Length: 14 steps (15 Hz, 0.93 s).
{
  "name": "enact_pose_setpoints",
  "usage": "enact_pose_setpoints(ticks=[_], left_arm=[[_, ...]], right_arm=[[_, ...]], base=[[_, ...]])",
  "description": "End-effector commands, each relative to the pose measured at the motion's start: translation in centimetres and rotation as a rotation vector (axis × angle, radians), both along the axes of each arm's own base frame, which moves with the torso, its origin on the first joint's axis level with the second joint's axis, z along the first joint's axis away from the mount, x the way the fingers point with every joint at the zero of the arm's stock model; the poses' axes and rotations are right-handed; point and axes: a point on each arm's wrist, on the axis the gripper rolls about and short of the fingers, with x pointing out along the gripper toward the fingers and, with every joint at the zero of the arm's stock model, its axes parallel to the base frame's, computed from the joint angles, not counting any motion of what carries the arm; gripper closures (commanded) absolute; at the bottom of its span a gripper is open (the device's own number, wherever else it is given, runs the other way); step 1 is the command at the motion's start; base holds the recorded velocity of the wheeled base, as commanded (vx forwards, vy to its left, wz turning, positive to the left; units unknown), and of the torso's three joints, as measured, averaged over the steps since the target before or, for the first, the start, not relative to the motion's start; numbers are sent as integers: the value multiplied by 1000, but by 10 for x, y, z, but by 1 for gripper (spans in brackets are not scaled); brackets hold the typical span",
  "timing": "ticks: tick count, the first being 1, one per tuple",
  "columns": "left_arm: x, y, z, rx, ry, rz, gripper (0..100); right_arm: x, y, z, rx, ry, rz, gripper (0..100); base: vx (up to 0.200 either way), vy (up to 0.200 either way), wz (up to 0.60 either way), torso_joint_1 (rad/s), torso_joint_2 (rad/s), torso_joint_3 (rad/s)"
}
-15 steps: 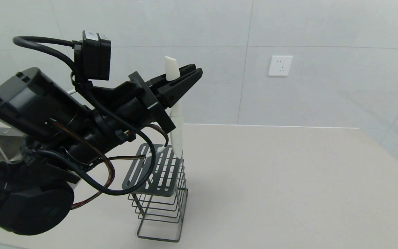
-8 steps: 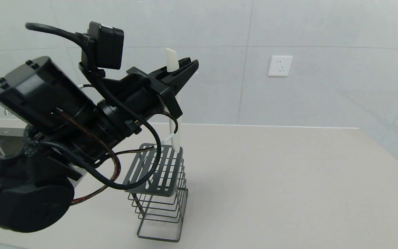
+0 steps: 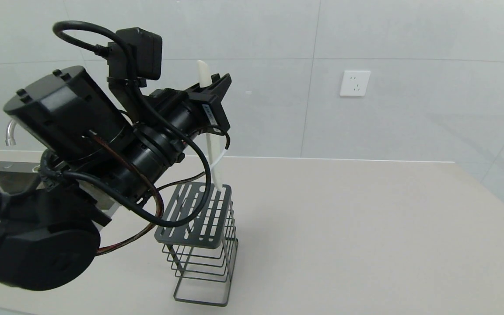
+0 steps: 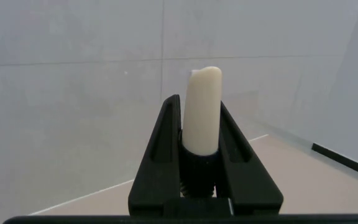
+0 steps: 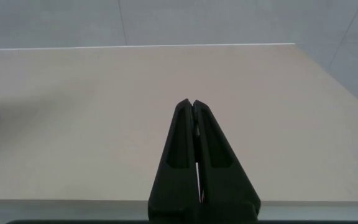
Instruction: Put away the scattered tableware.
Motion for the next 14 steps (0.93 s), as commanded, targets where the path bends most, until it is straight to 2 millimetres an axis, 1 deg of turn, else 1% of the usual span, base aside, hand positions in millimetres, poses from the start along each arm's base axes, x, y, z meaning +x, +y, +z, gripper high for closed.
enact_pose_setpoints(ticks=[1, 6, 11, 13, 14], left_arm=[[15, 1, -13, 20, 31, 39, 100], [22, 3, -21, 30, 48, 58, 100], [17, -15, -28, 18, 57, 69, 100], [20, -19, -29, 16, 57, 69, 100], [24, -17, -30, 18, 59, 79, 100]], right_arm=[[0, 0, 0, 1, 3, 0, 100], [0, 0, 0, 1, 3, 0, 100], [0, 0, 0, 1, 3, 0, 100], [0, 0, 0, 1, 3, -1, 100], [0, 0, 0, 1, 3, -1, 100]], base=[[0, 0, 0, 0, 0, 0], [0, 0, 0, 0, 0, 0], [0, 0, 0, 0, 0, 0], [0, 0, 0, 0, 0, 0], [0, 0, 0, 0, 0, 0]])
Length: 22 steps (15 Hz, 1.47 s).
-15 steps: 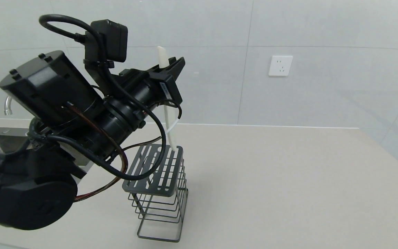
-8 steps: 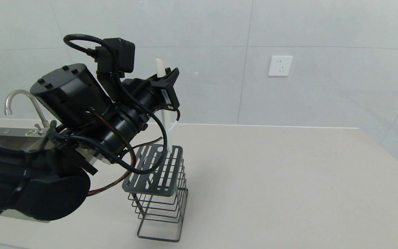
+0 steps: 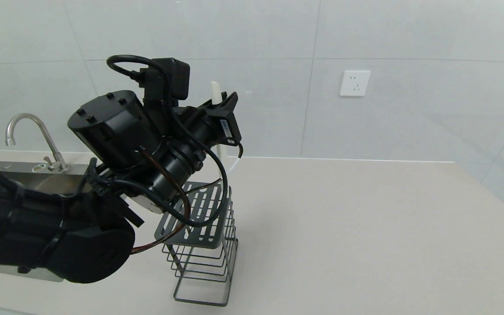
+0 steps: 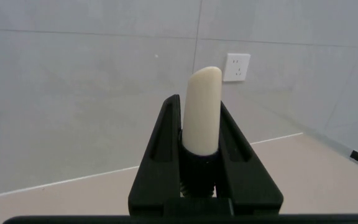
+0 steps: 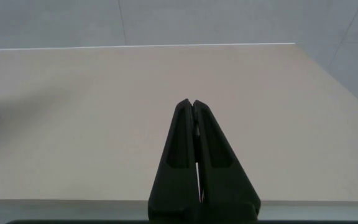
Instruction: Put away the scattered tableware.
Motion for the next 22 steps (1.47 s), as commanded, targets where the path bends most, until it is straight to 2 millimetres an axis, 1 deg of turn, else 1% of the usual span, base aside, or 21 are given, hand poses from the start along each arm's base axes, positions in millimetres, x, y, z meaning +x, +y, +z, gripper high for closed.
enact_pose_setpoints(ticks=[1, 9, 10, 19, 22], left_arm=[[5, -2, -5, 8, 11, 7, 100], [9, 3, -8, 17, 16, 25, 100], [11, 6, -10, 21, 20, 31, 100], [4, 10, -23, 49, 54, 28, 100], [3, 9, -24, 53, 58, 21, 100]], right_arm=[[0, 0, 0, 0, 3, -1, 100], [0, 0, 0, 0, 3, -1, 100], [0, 0, 0, 0, 3, 1, 100], [0, 0, 0, 0, 3, -1, 100], [0, 0, 0, 0, 3, -1, 100]], base=[[0, 0, 0, 0, 0, 0], [0, 0, 0, 0, 0, 0], [0, 0, 0, 0, 0, 0], [0, 0, 0, 0, 0, 0], [0, 0, 0, 0, 0, 0]])
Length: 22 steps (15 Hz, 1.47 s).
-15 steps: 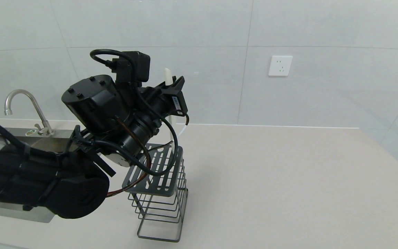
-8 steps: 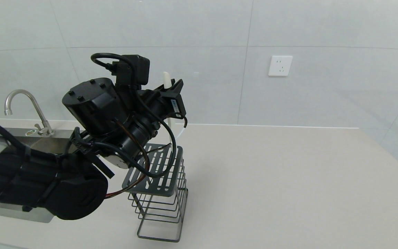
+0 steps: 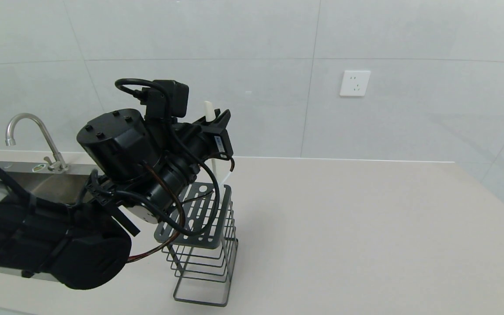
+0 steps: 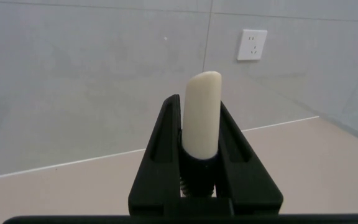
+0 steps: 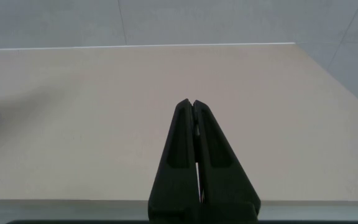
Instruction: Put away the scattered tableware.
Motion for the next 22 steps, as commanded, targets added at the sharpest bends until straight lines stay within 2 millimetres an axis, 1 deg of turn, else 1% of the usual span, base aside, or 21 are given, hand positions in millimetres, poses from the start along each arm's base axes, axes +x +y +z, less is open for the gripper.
enact_pose_setpoints(ticks=[1, 3, 6, 13, 22], left_arm=[[-1, -1, 0, 1, 2, -4, 100], [-2, -2, -3, 5, 7, -8, 100], [-7, 1, -12, 24, 33, -12, 100], [-3, -3, -20, 23, 38, -17, 100], [0, -12, -40, 34, 53, -33, 100]], right_arm=[[0, 0, 0, 0, 2, -1, 100], [0, 0, 0, 0, 2, -1, 100], [0, 0, 0, 0, 2, -1, 100], [0, 0, 0, 0, 2, 1, 100], [0, 0, 0, 0, 2, -1, 100]], base=[[0, 0, 0, 0, 0, 0], [0, 0, 0, 0, 0, 0], [0, 0, 0, 0, 0, 0], [0, 0, 0, 0, 0, 0], [0, 0, 0, 0, 0, 0]])
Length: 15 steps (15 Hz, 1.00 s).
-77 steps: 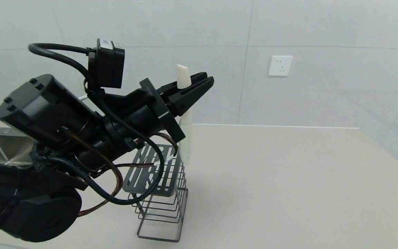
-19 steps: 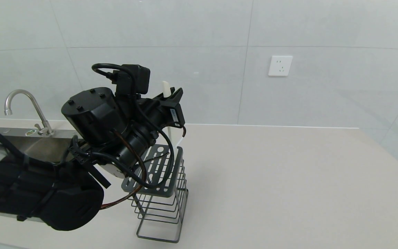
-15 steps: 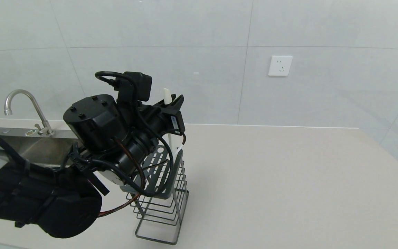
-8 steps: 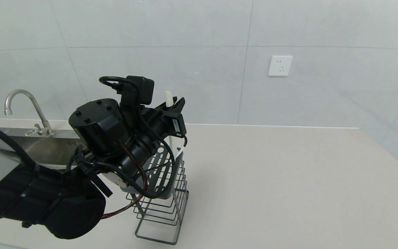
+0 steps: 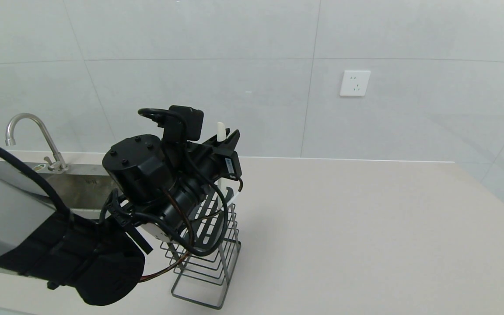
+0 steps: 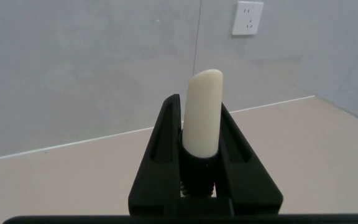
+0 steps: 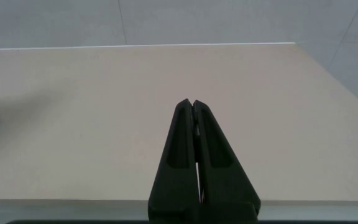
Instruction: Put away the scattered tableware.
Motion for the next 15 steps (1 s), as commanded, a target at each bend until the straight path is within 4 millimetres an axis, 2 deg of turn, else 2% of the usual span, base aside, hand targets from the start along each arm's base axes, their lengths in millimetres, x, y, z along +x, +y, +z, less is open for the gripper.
enact_pose_setpoints(ticks=[1, 15], left_arm=[[0, -1, -9, 16, 20, -1, 100], [-6, 6, -20, 41, 49, -10, 100]], right_arm=[[0, 0, 0, 0, 2, 0, 100], [0, 0, 0, 0, 3, -1, 100]], base=[[0, 0, 0, 0, 0, 0], [0, 0, 0, 0, 0, 0]])
